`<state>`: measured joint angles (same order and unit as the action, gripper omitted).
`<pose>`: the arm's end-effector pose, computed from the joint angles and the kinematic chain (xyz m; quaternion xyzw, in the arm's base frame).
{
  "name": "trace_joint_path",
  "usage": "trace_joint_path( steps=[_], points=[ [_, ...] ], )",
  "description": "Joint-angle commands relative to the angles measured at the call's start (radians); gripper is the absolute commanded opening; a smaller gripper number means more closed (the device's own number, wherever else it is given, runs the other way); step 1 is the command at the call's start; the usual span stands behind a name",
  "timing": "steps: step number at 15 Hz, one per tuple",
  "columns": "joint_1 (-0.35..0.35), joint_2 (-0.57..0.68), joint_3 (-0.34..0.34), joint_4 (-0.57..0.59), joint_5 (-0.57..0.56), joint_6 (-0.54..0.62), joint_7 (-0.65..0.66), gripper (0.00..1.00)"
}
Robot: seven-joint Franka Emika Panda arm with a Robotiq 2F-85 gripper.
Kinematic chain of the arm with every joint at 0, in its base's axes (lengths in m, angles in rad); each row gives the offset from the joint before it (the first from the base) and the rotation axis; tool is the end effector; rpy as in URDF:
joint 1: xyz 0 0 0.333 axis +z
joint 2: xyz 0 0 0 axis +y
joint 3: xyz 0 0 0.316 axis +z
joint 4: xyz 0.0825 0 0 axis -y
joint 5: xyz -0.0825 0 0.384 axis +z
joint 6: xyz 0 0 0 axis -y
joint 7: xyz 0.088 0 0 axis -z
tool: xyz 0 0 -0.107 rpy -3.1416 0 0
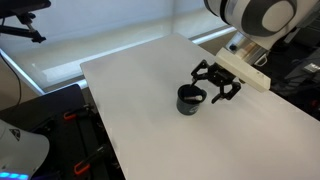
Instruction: Remove the marker from the mug.
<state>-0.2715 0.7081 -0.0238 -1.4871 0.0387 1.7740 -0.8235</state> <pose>0.6374 -0.1881 0.2283 -0.9457 -0.2489 0.1720 0.1190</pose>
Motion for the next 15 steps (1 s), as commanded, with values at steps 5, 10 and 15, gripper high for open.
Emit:
trace_joint_path(
  steps=[5,10,15],
  points=[
    [-0.004,0.031,0.007,0.054,-0.034,0.006,-0.051,1.0],
    [-0.008,0.046,0.016,0.074,-0.021,-0.004,-0.089,1.0],
    [-0.007,0.047,0.021,0.067,-0.018,-0.006,-0.097,1.0]
  ],
)
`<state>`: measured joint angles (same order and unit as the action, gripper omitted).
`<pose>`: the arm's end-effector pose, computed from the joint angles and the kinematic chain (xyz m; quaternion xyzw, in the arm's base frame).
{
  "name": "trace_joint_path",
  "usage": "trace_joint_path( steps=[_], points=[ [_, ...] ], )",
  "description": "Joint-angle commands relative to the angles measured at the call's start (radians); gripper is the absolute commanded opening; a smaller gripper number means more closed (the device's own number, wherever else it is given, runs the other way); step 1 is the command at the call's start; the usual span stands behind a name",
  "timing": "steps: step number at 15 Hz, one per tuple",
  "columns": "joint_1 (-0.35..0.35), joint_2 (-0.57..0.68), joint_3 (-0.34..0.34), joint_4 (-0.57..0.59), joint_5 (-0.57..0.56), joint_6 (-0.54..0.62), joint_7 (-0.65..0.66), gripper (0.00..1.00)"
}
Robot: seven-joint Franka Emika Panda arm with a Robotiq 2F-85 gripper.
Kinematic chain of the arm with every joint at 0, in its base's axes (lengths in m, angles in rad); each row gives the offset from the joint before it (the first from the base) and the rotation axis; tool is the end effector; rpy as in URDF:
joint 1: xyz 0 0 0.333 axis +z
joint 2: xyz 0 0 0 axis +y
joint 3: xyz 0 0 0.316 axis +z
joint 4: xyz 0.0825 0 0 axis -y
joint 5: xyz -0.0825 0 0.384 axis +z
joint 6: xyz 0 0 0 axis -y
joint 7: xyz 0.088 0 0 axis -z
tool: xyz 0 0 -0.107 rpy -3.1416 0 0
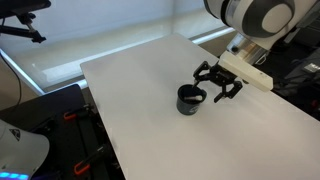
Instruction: Remove the marker from the mug.
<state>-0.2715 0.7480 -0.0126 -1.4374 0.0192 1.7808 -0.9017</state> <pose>0.6493 -0.1865 0.2215 -0.9342 -0.2948 0.1642 0.1158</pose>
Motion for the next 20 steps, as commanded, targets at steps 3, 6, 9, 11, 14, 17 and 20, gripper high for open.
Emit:
trace_joint_path(
  steps=[3,6,9,11,14,17,20],
  points=[
    [-0.007,0.009,0.009,0.016,0.0,-0.015,-0.017,1.0],
    [-0.007,0.013,0.009,0.017,0.001,-0.019,-0.014,1.0],
    [-0.008,0.018,0.01,0.019,0.002,-0.024,-0.017,0.74],
    [-0.008,0.018,0.01,0.019,0.002,-0.024,-0.017,0.58],
    [-0.009,0.018,0.009,0.019,0.002,-0.027,-0.014,0.59],
    [-0.011,0.018,0.009,0.018,0.004,-0.027,-0.014,0.53],
    [-0.013,0.017,0.01,0.015,0.006,-0.025,-0.016,0.46]
  ],
)
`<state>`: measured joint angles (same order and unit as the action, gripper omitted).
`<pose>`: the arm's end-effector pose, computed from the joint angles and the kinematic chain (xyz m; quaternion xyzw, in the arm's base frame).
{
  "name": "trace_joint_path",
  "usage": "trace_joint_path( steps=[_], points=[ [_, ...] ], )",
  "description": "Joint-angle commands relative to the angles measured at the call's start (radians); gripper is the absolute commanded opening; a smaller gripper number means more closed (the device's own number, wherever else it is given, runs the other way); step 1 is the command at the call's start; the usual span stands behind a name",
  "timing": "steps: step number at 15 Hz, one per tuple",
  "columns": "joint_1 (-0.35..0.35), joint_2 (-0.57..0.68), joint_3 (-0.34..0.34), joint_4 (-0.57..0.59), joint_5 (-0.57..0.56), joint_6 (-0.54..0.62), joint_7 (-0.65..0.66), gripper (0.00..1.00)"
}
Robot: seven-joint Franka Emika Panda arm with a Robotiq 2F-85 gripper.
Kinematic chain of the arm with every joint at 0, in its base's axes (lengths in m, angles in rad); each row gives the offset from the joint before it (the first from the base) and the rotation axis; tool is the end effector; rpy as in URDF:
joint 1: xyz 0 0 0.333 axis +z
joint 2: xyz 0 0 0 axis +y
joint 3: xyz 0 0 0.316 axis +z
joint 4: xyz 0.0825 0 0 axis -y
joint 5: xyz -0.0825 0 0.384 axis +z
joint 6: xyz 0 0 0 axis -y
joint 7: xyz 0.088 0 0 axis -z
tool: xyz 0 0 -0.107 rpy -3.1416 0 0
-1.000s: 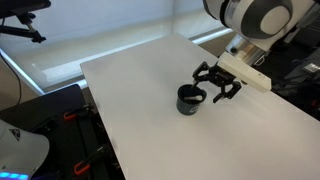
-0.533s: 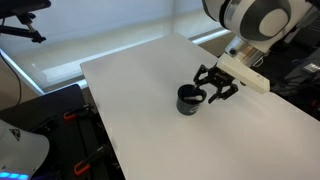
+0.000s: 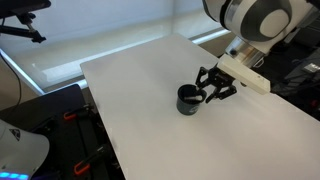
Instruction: Remove the marker from the mug.
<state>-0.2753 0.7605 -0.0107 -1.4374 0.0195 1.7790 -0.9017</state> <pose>0.6472 -0.1874 0.2130 -0.9331 -0.2933 0.1695 0.1205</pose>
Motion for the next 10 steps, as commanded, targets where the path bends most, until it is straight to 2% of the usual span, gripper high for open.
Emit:
trace_joint_path(
  steps=[1,5,7,8,9,10],
  points=[
    [-0.011,0.005,0.009,0.017,0.006,-0.025,-0.018,0.44],
    [-0.013,0.005,0.008,0.017,0.007,-0.027,-0.017,0.44],
    [-0.014,0.005,0.009,0.017,0.008,-0.027,-0.018,0.39],
    [-0.014,0.005,0.009,0.017,0.007,-0.026,-0.018,0.68],
    [-0.014,0.003,0.009,0.013,0.005,-0.018,-0.023,0.57],
    [-0.013,0.004,0.009,0.015,0.005,-0.021,-0.021,0.37]
  ],
)
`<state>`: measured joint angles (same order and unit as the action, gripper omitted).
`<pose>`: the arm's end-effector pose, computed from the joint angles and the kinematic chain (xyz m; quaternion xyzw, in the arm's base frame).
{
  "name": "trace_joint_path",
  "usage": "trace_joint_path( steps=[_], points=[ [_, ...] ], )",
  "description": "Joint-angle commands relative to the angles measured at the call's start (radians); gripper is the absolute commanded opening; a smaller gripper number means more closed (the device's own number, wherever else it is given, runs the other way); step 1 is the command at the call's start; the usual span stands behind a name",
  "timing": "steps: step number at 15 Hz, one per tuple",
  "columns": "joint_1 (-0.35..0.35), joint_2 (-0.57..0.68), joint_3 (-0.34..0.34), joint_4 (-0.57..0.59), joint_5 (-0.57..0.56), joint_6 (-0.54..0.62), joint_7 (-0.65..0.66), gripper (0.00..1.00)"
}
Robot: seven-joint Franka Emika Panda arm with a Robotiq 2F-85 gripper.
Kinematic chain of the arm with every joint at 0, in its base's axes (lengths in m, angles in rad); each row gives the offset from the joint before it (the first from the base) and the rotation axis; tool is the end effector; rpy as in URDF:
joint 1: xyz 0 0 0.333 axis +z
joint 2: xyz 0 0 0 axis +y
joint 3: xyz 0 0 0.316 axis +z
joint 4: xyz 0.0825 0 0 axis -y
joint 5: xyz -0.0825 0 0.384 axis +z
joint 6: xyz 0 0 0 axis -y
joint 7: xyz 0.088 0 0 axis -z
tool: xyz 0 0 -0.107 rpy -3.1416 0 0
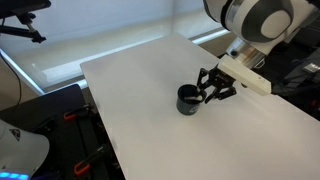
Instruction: Remove the marker from the mug.
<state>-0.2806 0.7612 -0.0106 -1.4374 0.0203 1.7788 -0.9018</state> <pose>0.6462 -0.1907 0.2125 -0.9338 -0.2907 0.1693 0.1215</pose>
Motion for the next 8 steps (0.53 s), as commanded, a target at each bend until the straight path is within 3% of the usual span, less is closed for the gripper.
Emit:
trace_joint_path(
  steps=[1,2,3,4,5,6,7,8],
  points=[
    [-0.008,0.005,0.009,0.019,0.003,-0.022,-0.023,0.67],
    [-0.007,0.005,0.009,0.019,0.001,-0.018,-0.026,0.56],
    [-0.006,0.006,0.01,0.021,-0.002,-0.018,-0.03,0.64],
    [-0.004,0.006,0.01,0.023,-0.004,-0.019,-0.033,0.6],
    [-0.002,0.008,0.009,0.026,-0.005,-0.023,-0.038,0.83],
    [-0.001,0.009,0.009,0.028,-0.006,-0.024,-0.041,0.85],
    [0.0,0.01,0.01,0.029,-0.006,-0.023,-0.043,0.8],
    [0.001,0.011,0.009,0.03,-0.007,-0.024,-0.043,0.64]
  ],
)
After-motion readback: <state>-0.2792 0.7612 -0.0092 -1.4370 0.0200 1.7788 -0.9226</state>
